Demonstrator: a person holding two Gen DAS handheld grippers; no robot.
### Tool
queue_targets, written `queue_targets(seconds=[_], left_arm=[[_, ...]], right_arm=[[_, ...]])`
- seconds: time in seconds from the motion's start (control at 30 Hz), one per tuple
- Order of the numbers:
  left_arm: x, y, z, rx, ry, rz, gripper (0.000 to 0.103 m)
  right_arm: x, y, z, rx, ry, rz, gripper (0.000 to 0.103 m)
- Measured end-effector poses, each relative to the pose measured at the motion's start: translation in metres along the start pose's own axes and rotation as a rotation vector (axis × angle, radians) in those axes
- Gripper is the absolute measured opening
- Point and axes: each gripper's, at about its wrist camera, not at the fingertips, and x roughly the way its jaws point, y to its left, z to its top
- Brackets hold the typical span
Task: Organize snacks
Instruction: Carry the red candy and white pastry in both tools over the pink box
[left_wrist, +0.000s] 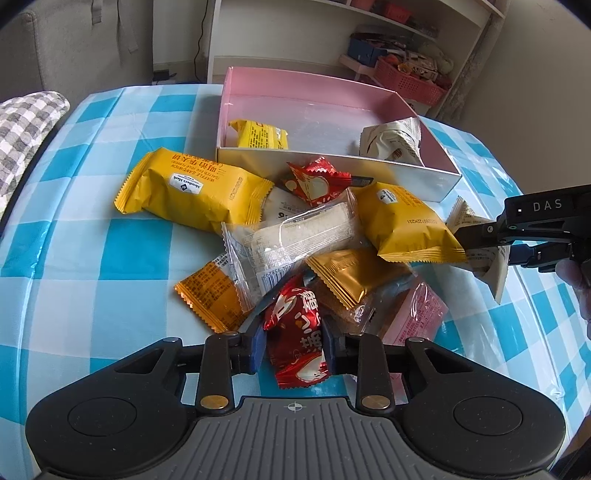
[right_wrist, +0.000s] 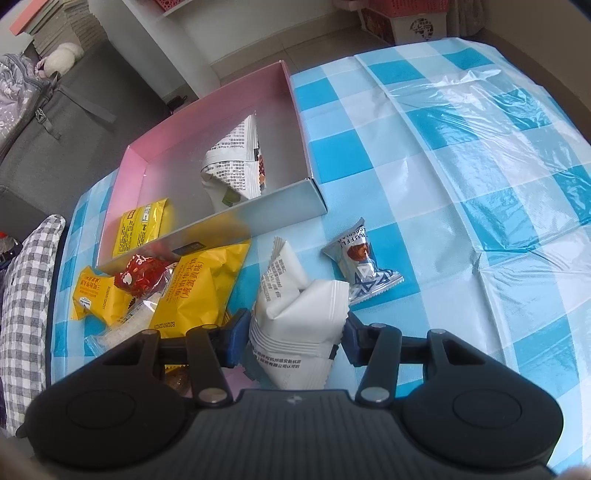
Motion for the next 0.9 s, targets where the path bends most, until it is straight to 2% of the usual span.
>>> queue_targets(seconds=[0.27, 0.57, 0.9], left_arm=[[-0.012, 0.002, -0.003, 0.012, -0.012, -0.020, 0.025], [-0.034, 0.011, -0.001, -0.009, -0.069, -0.041, 0.025], [-0.049, 0.009, 0.016, -0.033, -0.147, -0.068, 0.025]], right_arm=[[-0.009, -0.001, -0.001, -0.008, -0.014, 0.009, 0.047], [-0.023, 0.004, -0.001, -0.031, -0.044, 0.034, 0.047], [-0.033, 0.019, 0.010, -0.024, -0.085, 0.092, 0.047]])
